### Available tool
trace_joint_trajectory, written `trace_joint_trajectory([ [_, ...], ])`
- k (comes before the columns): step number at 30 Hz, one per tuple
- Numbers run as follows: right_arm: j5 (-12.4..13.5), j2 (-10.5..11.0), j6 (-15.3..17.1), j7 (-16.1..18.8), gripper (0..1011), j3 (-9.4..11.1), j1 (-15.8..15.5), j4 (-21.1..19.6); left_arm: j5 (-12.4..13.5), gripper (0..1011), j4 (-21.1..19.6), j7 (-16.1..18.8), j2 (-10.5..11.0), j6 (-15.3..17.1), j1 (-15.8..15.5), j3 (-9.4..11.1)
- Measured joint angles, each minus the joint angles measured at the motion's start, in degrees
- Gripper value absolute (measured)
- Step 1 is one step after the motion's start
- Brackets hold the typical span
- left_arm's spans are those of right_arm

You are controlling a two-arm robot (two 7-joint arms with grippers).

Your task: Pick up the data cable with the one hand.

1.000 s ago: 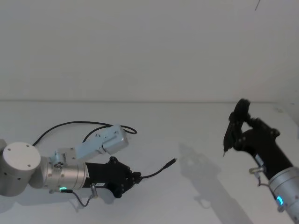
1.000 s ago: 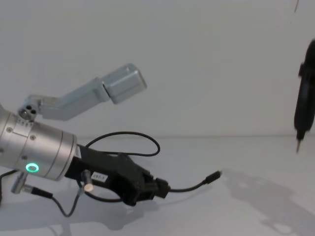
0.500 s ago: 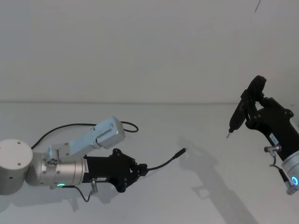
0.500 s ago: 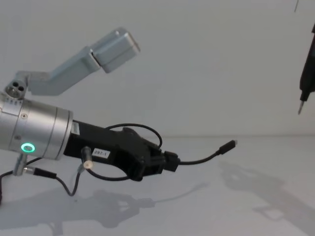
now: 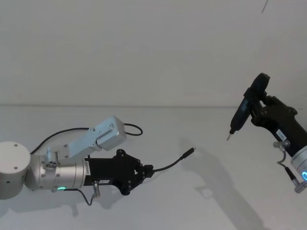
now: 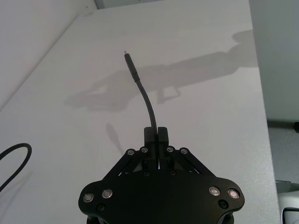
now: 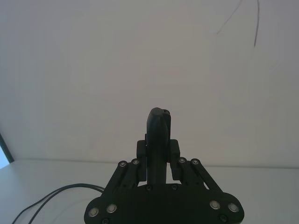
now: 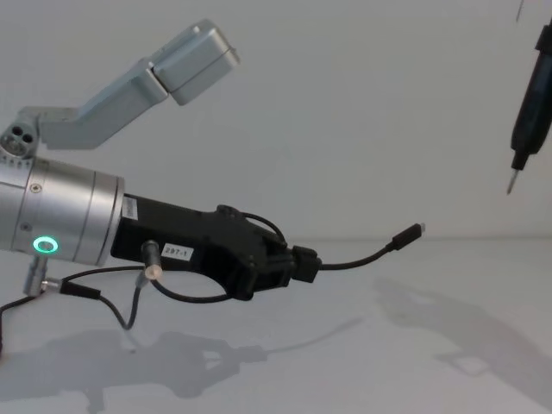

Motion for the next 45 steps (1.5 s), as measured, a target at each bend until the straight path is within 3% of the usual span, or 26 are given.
trace_joint_trajectory([
  [21, 3.7, 0.2, 2.5, 3.1, 279, -3.0, 3.0, 2.6, -0.4, 38, -0.5, -0.1, 0.2, -0.4, 0.1, -0.2],
  [45, 3.1, 0.5, 0.3, 4.0, 279, -6.5, 5.2, 6.2, -0.5, 38, -0.6, -0.1, 0.2, -0.5, 0.1, -0.3],
])
